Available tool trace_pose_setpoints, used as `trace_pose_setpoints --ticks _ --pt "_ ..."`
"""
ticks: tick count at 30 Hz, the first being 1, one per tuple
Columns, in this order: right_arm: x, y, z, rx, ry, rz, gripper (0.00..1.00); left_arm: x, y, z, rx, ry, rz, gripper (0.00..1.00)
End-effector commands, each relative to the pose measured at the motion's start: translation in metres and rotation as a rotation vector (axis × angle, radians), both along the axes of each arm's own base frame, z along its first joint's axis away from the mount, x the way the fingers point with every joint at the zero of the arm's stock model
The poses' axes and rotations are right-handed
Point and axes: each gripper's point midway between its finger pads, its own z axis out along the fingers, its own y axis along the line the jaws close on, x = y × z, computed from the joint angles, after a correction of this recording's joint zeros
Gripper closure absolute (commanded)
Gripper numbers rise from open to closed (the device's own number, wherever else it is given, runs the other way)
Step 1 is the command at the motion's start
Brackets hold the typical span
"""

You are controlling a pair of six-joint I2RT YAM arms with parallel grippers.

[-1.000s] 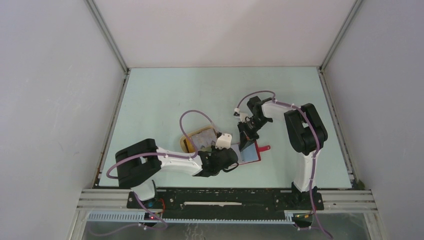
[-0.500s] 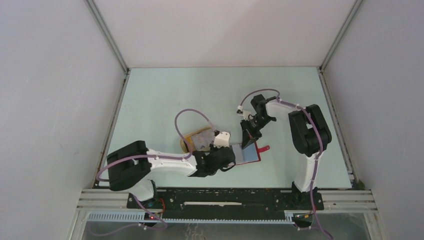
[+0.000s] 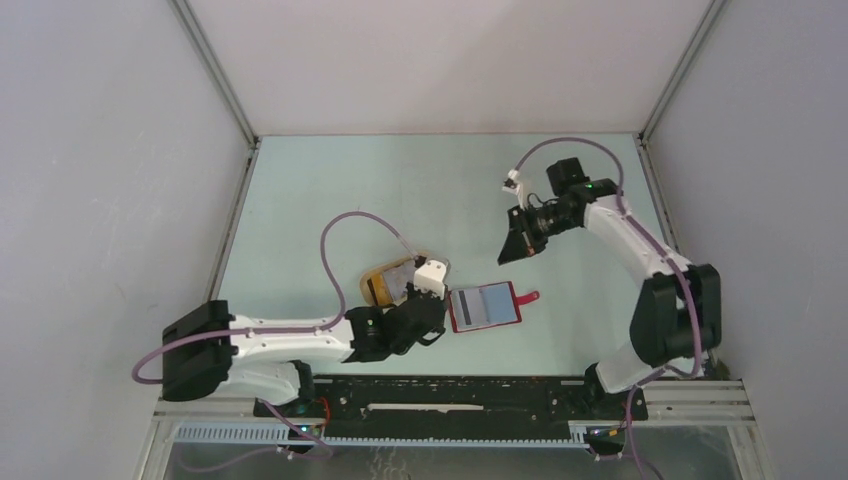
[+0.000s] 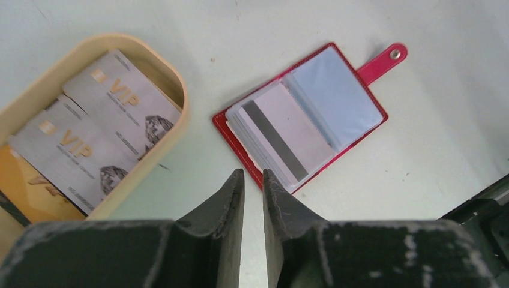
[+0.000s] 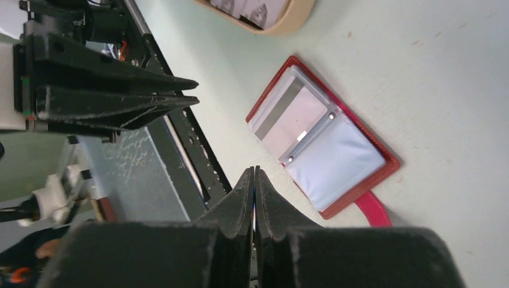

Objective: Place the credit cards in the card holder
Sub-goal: Insert the credit card into the card holder.

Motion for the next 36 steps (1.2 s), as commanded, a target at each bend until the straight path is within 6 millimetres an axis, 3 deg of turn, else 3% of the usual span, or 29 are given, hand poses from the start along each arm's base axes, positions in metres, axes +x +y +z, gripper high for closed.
trace_pose_setpoints --ticks 1,4,8,12,16,22,36 --pt "-0.002 -0.004 0.065 0.102 -0.269 0.066 0.91 0.01 0.015 0.032 0.002 -0.115 0.02 0.76" --pt "0.003 -0.009 0.105 0.094 -0.466 0.042 0.88 0.013 0.025 0.051 -0.038 -0.153 0.037 0.71" --pt "0.004 -0.016 0.164 0.126 -0.726 0.013 0.69 0.016 0.033 0.072 -0.113 -0.181 0.037 0.64" --pt "-0.003 -0.011 0.187 0.21 -0.769 0.022 0.45 0.019 0.042 0.088 -0.184 -0.197 0.037 0.5" --pt "-0.023 0.003 0.187 0.342 -0.653 0.115 0.28 0.024 0.054 0.096 -0.26 -0.201 0.071 0.35" --pt "-0.027 0.01 0.163 0.359 -0.594 0.148 0.01 0.028 0.07 0.097 -0.409 -0.203 0.111 0.16" --pt "-0.018 0.031 0.122 0.307 -0.519 0.178 0.0 0.049 0.091 0.073 -0.435 -0.116 0.154 0.12"
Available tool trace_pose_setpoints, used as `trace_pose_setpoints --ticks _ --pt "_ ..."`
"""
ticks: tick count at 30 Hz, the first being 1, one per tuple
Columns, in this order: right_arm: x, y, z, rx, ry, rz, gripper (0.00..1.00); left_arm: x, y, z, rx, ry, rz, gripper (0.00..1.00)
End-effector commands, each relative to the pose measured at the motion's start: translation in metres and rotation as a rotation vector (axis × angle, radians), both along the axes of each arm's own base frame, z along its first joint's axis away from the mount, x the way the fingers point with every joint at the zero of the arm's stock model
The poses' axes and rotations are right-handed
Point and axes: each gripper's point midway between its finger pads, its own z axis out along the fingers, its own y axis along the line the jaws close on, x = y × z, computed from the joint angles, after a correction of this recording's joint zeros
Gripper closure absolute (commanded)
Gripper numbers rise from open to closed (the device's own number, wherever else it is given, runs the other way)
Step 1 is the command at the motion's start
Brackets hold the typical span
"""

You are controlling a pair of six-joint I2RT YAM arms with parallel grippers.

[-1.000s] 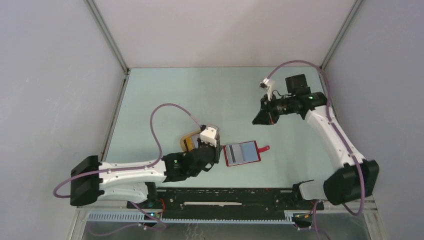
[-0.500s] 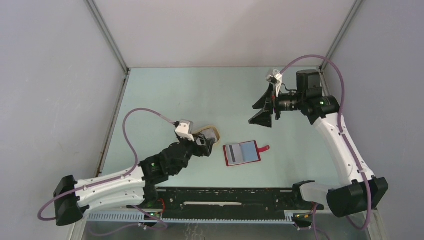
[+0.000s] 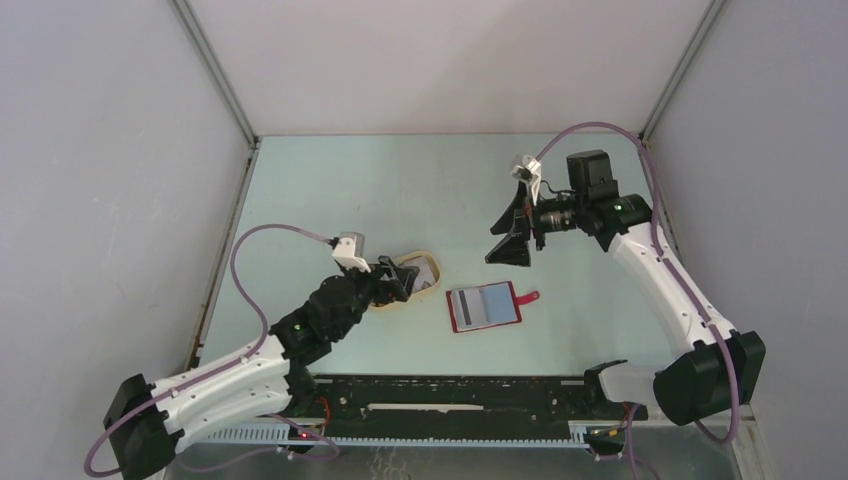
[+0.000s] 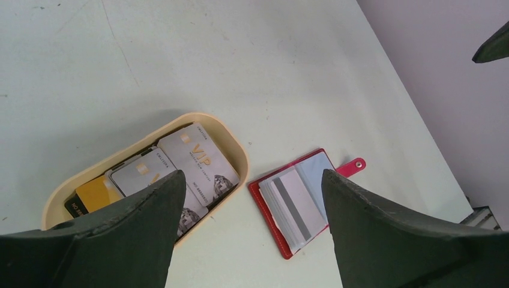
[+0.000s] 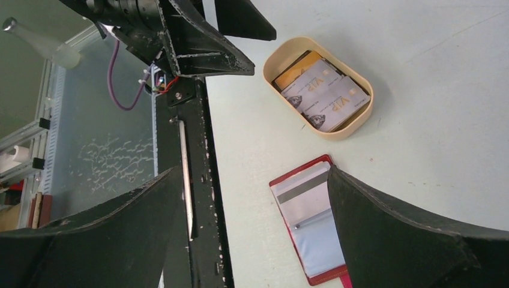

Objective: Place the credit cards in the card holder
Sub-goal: Insert the credit card into the card holder, then pick up the credit card from the storage box.

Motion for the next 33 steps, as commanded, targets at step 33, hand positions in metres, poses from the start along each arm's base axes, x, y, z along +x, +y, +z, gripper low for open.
trace_pose_setpoints --ticks 33 --pt "0.061 0.159 -0.13 -0.478 0.297 -0.245 0.08 0.03 0.093 -0.061 -0.18 0.105 0.254 0.13"
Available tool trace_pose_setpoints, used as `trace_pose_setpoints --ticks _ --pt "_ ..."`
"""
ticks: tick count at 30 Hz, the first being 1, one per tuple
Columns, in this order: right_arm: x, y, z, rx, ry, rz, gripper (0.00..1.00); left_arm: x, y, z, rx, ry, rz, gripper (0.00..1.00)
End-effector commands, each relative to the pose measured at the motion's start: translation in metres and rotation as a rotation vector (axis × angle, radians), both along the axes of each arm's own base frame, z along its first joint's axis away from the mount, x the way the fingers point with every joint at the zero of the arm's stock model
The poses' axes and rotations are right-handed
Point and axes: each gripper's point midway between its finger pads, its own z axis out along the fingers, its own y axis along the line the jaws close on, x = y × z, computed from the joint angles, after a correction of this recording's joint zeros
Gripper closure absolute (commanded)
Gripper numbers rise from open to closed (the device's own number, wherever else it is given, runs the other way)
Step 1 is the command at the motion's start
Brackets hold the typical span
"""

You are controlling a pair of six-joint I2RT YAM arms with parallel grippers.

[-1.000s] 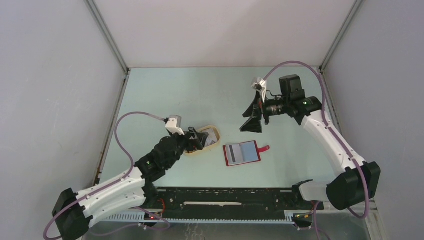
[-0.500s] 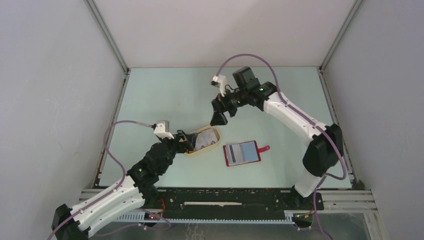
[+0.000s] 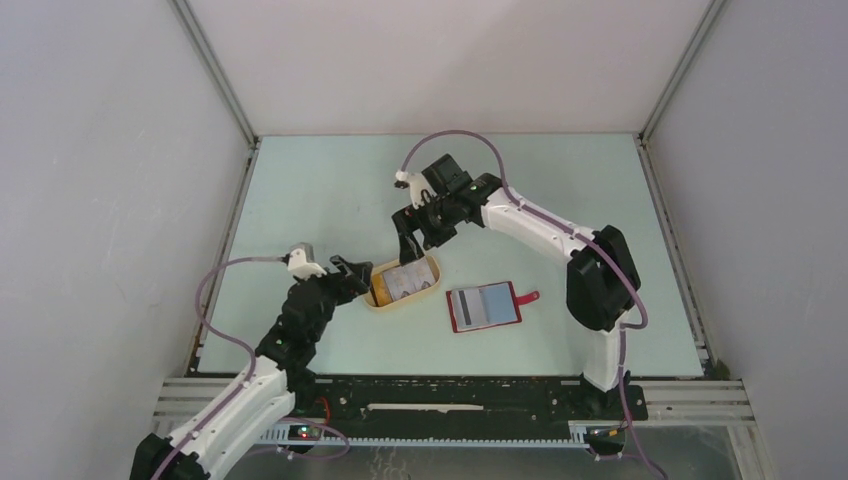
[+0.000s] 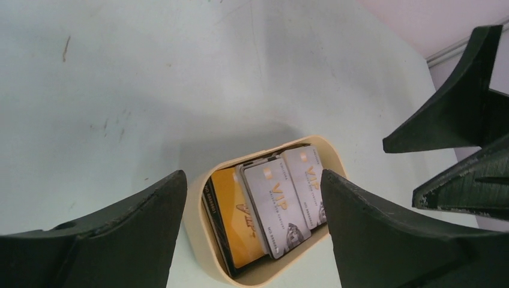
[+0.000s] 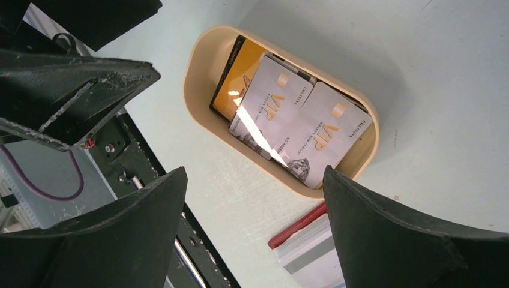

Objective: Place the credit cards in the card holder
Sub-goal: Pick up the credit card from the storage box.

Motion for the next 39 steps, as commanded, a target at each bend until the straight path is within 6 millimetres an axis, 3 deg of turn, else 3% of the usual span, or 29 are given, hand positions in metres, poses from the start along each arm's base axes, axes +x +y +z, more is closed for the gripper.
trace_pose_setpoints --ticks 1,9,15,25,39 --pt "0.004 0.009 -0.01 -0.033 -0.002 -0.047 0.09 0.002 -0.008 -0.007 -0.115 0.008 -0.052 0.14" --pt "-0.002 0.019 -0.039 -0.093 0.02 -0.024 0.23 0.005 -0.007 -0.022 -0.113 0.046 -0.051 0.22" --pt "0.003 0.018 -0.051 -0.139 -0.006 -0.032 0.27 0.003 -0.004 -0.034 -0.1 0.077 -0.038 0.26" --pt "0.009 0.01 -0.069 -0.22 -0.033 -0.073 0.25 0.0 -0.013 -0.044 -0.104 0.117 -0.088 0.4" --pt "0.011 0.006 -0.077 -0.268 -0.05 -0.148 0.13 -0.011 -0.025 -0.055 -0.132 0.162 -0.161 0.47"
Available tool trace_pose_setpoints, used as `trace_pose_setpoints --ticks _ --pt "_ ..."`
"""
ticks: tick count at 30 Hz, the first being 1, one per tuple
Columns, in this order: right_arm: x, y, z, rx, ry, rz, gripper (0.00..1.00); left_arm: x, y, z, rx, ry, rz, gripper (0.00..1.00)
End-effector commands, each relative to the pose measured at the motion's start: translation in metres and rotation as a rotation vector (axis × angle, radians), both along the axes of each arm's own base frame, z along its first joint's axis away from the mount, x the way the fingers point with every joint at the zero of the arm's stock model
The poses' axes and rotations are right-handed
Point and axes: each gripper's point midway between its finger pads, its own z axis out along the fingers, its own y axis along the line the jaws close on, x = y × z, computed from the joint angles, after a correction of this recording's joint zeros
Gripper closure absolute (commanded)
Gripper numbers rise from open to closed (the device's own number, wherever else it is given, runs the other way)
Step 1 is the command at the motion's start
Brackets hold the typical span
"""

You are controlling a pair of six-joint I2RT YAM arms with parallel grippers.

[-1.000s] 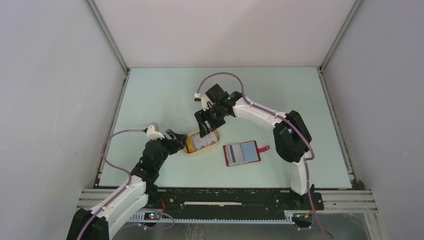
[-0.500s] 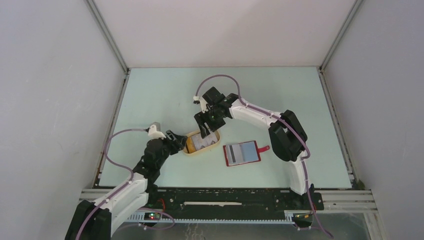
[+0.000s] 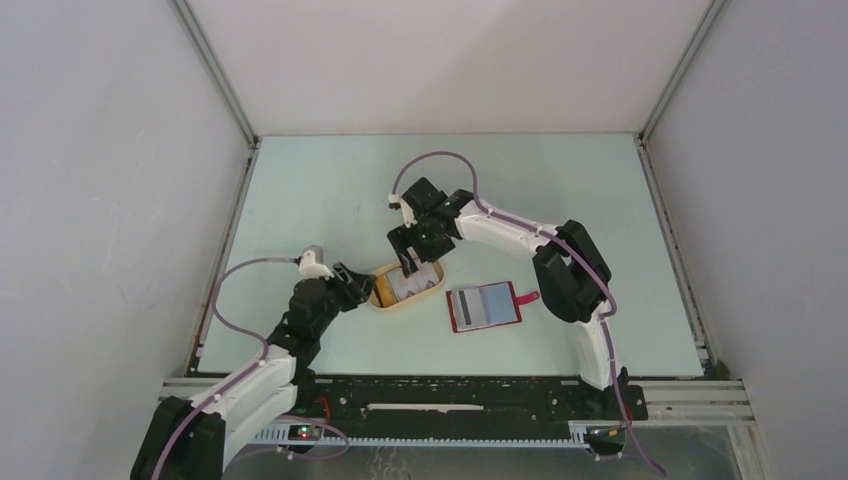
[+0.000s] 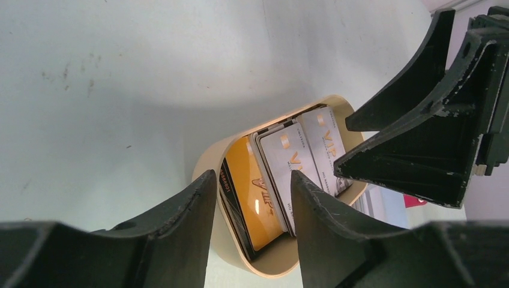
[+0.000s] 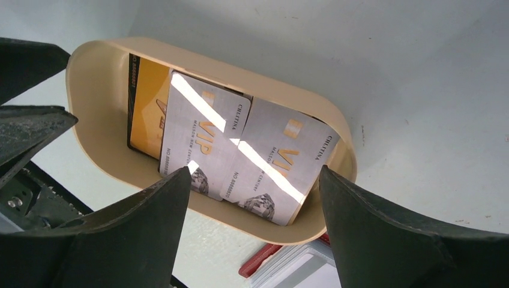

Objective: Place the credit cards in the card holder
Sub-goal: Pick up the credit card from the storage box.

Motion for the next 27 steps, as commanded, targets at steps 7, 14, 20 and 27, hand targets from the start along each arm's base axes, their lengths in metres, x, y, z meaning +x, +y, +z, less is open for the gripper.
trace_pose_setpoints --ticks 7,14,20,27 --pt "0.001 -0.002 -0.002 -0.05 -0.069 -0.025 0.11 -0.016 -0.019 -0.006 -0.077 0.023 -0.103 0.49" --pt "0.002 -0.008 0.001 -0.079 -0.137 -0.04 0.1 -0.018 -0.021 -0.001 -0.1 0.008 -0.115 0.49" --pt "0.0 -0.007 0.006 -0.076 -0.18 -0.04 0.08 -0.018 -0.018 0.002 -0.088 -0.005 -0.105 0.48" --pt "0.001 -0.005 0.007 -0.064 -0.184 -0.05 0.09 -0.019 -0.011 0.014 -0.071 -0.047 -0.083 0.48"
